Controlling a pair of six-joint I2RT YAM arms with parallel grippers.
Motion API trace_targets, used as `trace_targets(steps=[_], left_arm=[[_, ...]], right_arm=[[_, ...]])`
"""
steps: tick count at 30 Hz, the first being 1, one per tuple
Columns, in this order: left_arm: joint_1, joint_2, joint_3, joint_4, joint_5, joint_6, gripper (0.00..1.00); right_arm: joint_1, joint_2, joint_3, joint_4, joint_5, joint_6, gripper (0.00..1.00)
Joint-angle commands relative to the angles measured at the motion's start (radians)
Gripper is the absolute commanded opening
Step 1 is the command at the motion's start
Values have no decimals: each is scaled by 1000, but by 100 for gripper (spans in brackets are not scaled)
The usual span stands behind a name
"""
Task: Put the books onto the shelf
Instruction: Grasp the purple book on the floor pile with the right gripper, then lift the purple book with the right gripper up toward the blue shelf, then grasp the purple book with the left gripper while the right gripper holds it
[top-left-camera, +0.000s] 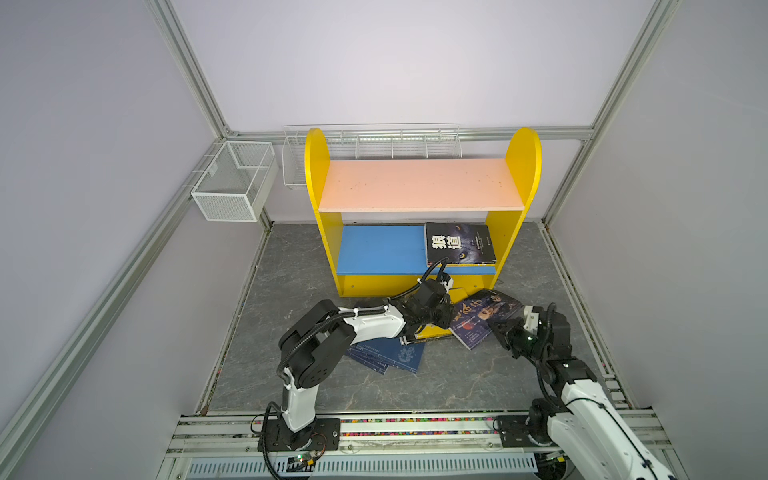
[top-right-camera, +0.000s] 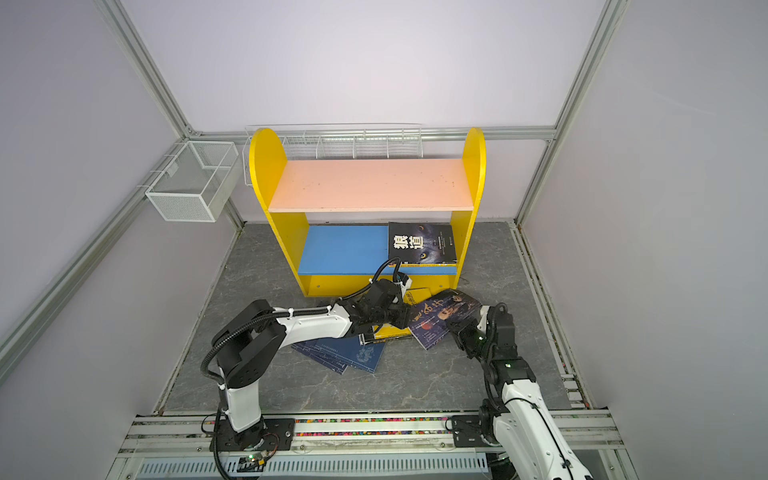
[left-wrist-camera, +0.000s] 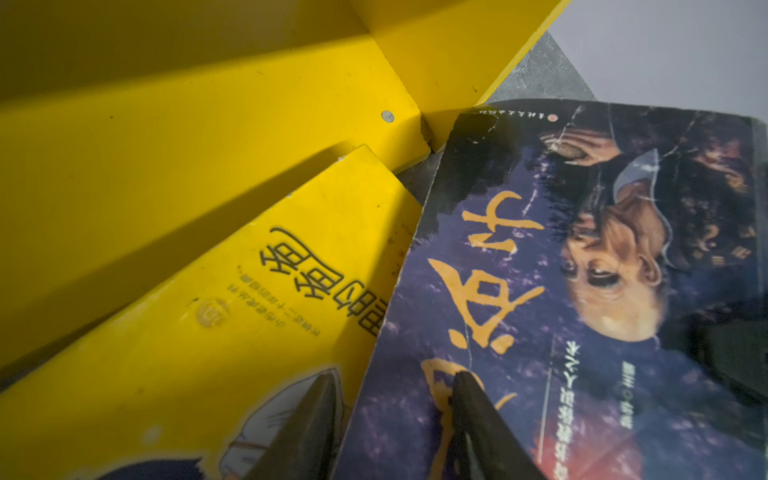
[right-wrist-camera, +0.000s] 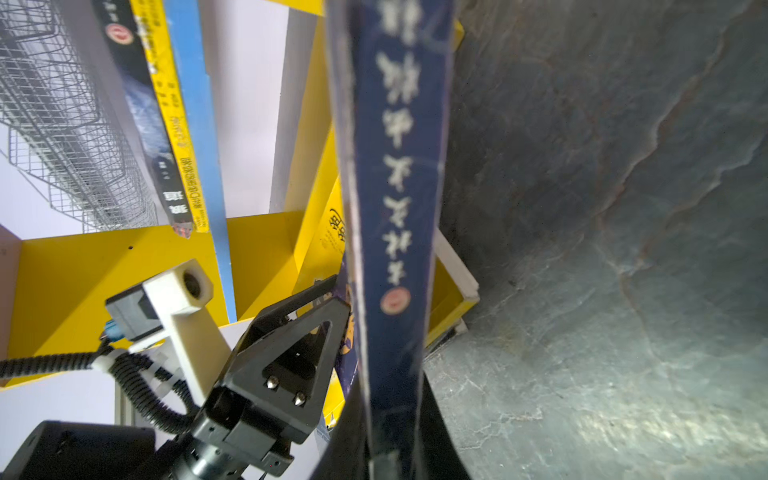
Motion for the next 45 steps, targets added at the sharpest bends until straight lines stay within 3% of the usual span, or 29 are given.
trace_targets(steps=[1, 4, 7, 12, 16, 18, 24, 31, 37, 42, 45], left_arm=[[16, -38, -42, -9, 24, -47, 51], [37, -99, -77, 33, -4, -87, 60], [55, -198, -134, 73, -111, -141, 61], [58, -383, -215, 48, -418, -247, 64], [70, -495, -232, -110, -641, -403, 64], [96, -541, -265, -111, -607, -449, 64], [131, -638, -388, 117, -322, -456, 66], [153, -633, -458, 332, -21, -458, 87], [217, -639, -583, 542, 34, -565, 99], [237, -642, -643, 640, 45, -613, 99], [236, -611, -607, 685, 124, -593, 99]], right_arm=[[2, -47, 52, -34, 32, -53, 6], [3, -101, 94, -123, 23, -101, 6], [9, -154, 153, -179, -6, -147, 6], [41, -178, 254, -154, -84, -192, 6], [113, -139, 334, -52, -69, -197, 6], [162, -90, 370, 7, -40, -194, 6], [270, 84, 427, 245, 95, -189, 6], [334, 265, 455, 455, 198, -201, 6], [343, 330, 538, 462, 228, -264, 6], [346, 372, 571, 480, 226, -265, 6], [347, 402, 569, 531, 208, -235, 6]])
